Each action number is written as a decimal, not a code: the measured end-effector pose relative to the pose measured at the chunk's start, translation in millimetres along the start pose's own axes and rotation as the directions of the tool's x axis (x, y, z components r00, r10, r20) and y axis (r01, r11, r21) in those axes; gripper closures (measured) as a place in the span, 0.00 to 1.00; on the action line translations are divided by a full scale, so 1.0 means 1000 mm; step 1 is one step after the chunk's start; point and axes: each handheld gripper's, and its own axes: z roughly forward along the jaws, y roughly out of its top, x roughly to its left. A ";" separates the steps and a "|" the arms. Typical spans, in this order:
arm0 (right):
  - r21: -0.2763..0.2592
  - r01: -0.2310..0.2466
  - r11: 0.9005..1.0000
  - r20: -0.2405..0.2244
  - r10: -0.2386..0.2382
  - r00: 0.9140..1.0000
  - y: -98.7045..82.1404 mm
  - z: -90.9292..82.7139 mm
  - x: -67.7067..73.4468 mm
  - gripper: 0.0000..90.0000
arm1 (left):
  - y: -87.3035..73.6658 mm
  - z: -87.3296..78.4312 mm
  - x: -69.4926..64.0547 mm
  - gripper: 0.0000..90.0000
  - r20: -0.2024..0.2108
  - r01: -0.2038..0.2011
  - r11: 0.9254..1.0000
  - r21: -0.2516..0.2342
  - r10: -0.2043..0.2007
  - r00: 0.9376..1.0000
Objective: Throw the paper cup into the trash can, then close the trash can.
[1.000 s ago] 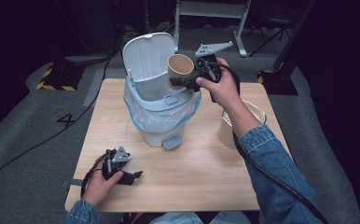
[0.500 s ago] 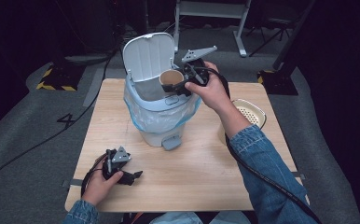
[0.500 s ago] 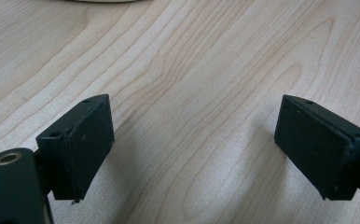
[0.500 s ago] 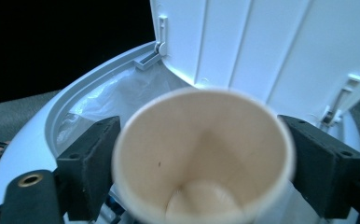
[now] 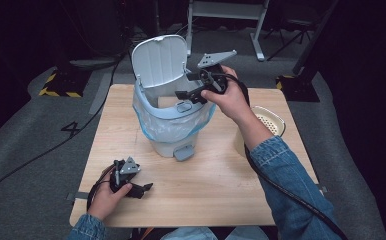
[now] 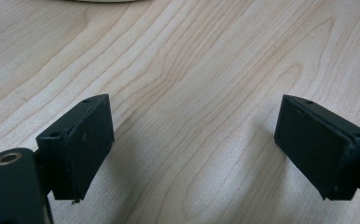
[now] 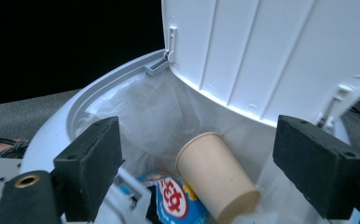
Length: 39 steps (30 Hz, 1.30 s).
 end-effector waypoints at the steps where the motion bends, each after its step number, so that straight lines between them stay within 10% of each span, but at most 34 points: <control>1: -0.003 -0.001 1.000 0.001 0.001 1.000 -0.001 -0.004 0.000 0.18 | 0.000 0.000 0.000 0.13 0.001 0.000 1.000 0.002 0.000 1.000; 20: -0.026 -0.016 1.000 0.063 0.018 0.998 -0.036 -0.105 0.001 0.21 | 0.000 0.000 0.001 0.13 0.001 0.001 1.000 0.003 -0.001 1.000; 39: -0.023 -0.079 0.997 0.124 0.081 0.989 -0.108 -0.191 0.002 0.25 | 0.000 0.000 0.000 0.12 -0.017 0.011 1.000 0.005 -0.011 1.000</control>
